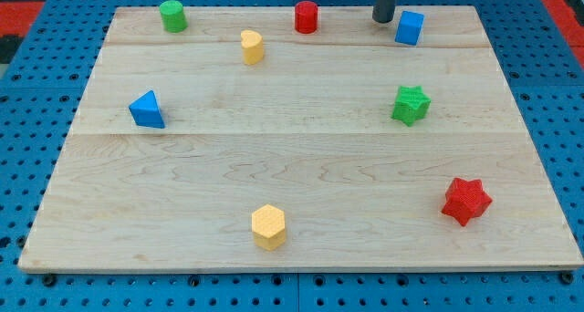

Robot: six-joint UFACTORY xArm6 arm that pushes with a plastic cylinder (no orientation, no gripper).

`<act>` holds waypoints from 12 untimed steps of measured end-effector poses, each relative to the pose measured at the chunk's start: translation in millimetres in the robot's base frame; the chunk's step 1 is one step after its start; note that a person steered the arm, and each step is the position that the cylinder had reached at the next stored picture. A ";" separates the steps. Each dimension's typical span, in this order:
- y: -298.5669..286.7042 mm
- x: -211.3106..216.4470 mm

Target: Push the blue cube towards yellow heart

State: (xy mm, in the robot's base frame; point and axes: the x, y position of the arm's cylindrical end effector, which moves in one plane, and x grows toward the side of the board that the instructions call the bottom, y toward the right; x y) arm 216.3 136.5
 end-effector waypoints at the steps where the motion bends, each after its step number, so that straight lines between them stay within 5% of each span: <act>1: 0.0 -11.0; 4: 7.7 -25.1; 5: 45.7 -4.7; 6: 35.5 51.4; 7: -7.8 56.0; 9: 66.5 16.9; 11: 53.3 99.9; 12: -17.4 96.4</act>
